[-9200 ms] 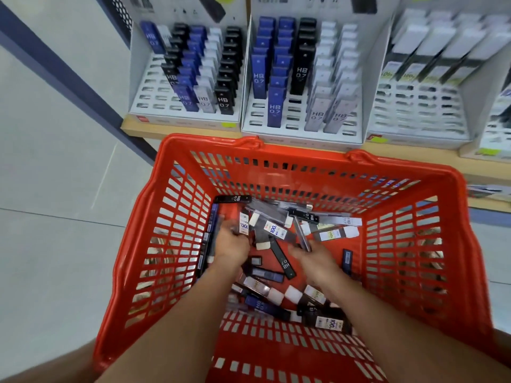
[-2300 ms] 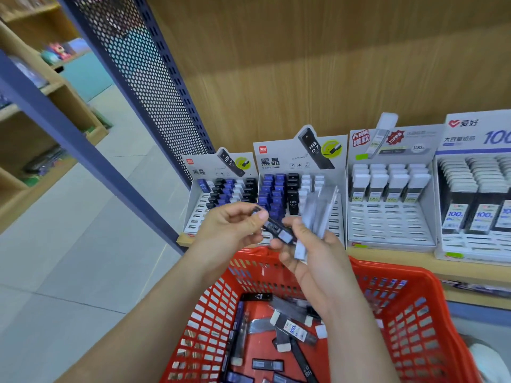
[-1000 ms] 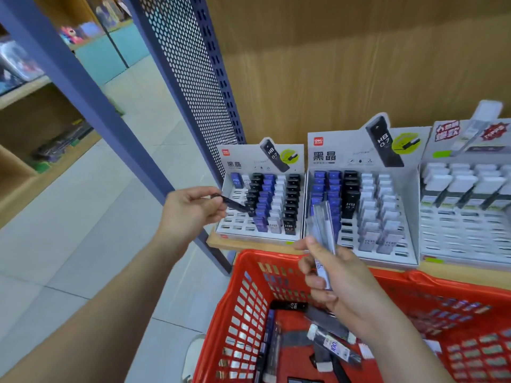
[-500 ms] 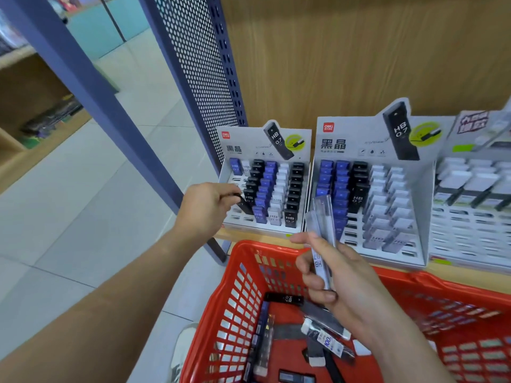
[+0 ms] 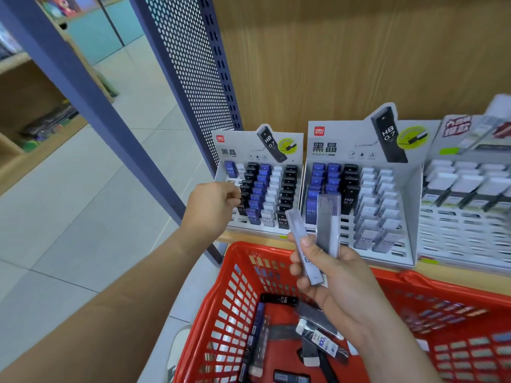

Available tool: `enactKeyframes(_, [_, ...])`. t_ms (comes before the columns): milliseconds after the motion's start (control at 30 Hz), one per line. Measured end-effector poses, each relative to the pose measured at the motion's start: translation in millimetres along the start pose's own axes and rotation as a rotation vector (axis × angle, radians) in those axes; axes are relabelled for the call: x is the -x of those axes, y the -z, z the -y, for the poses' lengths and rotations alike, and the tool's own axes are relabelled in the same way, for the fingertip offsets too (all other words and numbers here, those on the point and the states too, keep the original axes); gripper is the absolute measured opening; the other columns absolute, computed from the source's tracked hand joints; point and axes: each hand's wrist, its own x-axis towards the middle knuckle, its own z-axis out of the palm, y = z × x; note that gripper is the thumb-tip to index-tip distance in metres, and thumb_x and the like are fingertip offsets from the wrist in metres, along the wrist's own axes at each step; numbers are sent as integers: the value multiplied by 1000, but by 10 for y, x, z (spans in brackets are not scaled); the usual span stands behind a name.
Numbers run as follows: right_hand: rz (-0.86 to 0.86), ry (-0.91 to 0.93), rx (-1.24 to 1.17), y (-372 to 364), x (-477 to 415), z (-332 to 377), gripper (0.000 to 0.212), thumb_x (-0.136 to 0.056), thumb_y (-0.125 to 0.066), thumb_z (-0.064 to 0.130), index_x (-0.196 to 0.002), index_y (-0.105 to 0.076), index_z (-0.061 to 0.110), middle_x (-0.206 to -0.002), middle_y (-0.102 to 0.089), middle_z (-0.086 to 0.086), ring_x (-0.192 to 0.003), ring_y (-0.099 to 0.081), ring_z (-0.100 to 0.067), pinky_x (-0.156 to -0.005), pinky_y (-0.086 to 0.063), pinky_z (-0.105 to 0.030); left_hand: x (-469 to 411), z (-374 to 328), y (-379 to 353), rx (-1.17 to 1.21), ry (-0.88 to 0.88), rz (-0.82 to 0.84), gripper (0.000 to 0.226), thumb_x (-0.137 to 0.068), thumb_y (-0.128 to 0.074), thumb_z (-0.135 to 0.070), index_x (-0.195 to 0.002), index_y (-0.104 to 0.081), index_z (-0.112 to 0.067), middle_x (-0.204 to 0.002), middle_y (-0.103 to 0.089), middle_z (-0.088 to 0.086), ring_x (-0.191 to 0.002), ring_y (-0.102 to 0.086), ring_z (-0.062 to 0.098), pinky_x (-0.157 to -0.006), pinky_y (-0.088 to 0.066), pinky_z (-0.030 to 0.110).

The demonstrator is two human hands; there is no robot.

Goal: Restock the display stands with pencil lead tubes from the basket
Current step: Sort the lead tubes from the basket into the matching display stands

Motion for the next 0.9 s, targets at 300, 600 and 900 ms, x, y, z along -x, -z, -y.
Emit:
enactKeyframes(300, [46, -17, -64, -55, 173, 169, 30, -85, -67, 23, -105, -69, 1, -67, -64, -9, -49, -52, -10, -38, -39, -15, 377, -631, 610, 915, 61, 628, 27, -81, -69, -21, -108, -70, -18, -99, -71, 5, -85, -66, 10, -79, -56, 25])
enactKeyframes(600, [106, 68, -255, 1, 466, 347, 39, -78, -68, 31, -103, -60, 2, -71, -59, -9, -44, -36, -5, -33, -22, -13, 675, -896, 934, 678, 39, 407, 29, -81, -72, -31, -75, -69, -3, -56, -63, 0, -51, -54, 10, -50, -47, 18])
enactKeyframes(900, [44, 142, -23, 29, 564, 349, 8, -92, -65, 18, -85, -66, 13, -62, -48, 3, -48, -31, -5, -36, -20, -14, 931, -1104, 928, 527, -51, 665, 32, -90, -59, -39, -71, -69, -16, -67, -68, 1, -61, -62, 11, -58, -50, 20])
